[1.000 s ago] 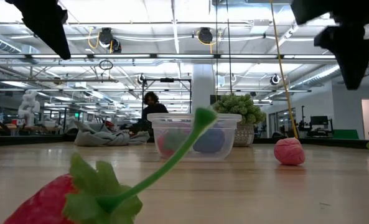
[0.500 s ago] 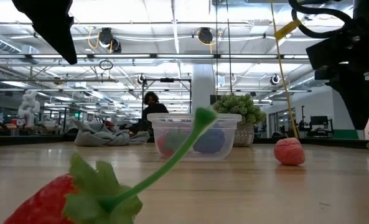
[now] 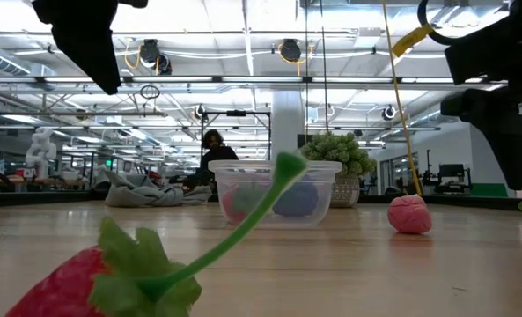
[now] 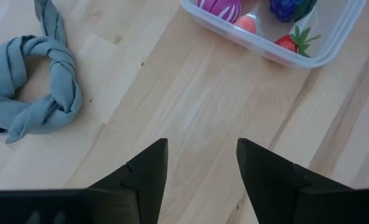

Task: Pick and placing Produce into tupperware
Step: Put the top strawberry into the transparent bin

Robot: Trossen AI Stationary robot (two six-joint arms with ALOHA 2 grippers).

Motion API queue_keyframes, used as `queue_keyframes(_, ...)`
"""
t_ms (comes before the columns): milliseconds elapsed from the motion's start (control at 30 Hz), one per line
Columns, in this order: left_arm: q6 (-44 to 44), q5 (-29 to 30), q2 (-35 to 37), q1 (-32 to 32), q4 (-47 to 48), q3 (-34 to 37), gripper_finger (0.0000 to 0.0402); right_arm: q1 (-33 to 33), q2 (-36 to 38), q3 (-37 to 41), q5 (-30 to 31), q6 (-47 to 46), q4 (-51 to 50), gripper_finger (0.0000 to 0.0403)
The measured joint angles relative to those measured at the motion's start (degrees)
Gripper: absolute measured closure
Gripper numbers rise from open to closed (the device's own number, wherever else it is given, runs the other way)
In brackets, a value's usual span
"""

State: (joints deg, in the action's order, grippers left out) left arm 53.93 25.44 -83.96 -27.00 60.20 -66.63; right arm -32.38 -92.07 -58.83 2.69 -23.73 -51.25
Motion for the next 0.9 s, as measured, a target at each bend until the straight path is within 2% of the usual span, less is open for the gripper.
queue_keyframes(667, 0.1, -1.5, 0.0, 0.0, 0.0, 0.0, 0.0204, 0.0, 0.0, 0.1, 0.2, -0.3, 2.6, 0.0126)
queue_keyframes(900, 0.0, -1.5, 0.0, 0.0, 0.0, 0.0, 0.0204, 0.0, 0.0, 4.6, 0.2, -1.0, 6.9, 0.0126)
